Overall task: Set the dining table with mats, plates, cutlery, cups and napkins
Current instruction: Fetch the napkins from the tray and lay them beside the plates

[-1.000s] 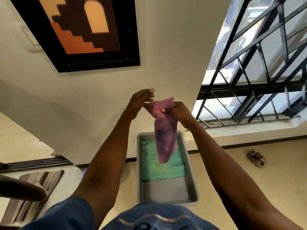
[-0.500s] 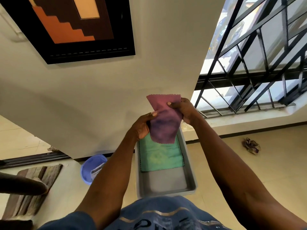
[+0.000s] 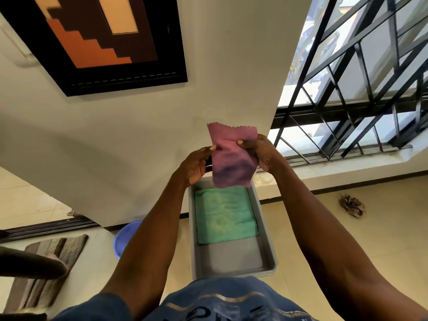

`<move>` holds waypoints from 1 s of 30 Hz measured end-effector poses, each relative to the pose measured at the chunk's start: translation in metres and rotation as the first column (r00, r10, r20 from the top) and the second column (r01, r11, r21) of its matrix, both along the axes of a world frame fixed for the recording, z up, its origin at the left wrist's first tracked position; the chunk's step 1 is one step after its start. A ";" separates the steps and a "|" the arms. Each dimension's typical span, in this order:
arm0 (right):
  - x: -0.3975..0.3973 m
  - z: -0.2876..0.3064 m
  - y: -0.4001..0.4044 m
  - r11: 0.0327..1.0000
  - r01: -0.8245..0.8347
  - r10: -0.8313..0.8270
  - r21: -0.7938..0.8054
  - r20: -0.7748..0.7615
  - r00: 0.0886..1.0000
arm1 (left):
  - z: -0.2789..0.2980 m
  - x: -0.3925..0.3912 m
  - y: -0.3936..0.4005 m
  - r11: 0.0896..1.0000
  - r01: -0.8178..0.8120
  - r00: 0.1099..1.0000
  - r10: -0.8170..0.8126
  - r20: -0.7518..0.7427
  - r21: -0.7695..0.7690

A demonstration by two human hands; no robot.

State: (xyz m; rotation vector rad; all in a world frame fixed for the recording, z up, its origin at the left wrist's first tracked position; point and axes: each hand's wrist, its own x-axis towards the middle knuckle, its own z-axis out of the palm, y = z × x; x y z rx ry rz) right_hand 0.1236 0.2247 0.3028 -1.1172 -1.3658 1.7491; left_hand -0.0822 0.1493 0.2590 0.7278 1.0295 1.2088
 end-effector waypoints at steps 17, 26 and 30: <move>-0.003 0.008 0.003 1.000 0.008 -0.007 0.026 -0.058 0.998 | 0.047 0.004 0.031 0.952 -0.286 0.946 0.298 -0.126 0.106; 0.004 0.011 0.000 0.997 0.065 -0.071 -0.045 -0.151 0.986 | 0.013 0.019 -0.003 0.998 0.059 0.991 -0.063 0.117 0.031; 0.015 -0.003 0.002 0.985 0.091 -0.117 -0.145 -0.182 0.976 | 0.001 0.025 -0.007 0.991 0.137 0.990 -0.137 0.015 -0.001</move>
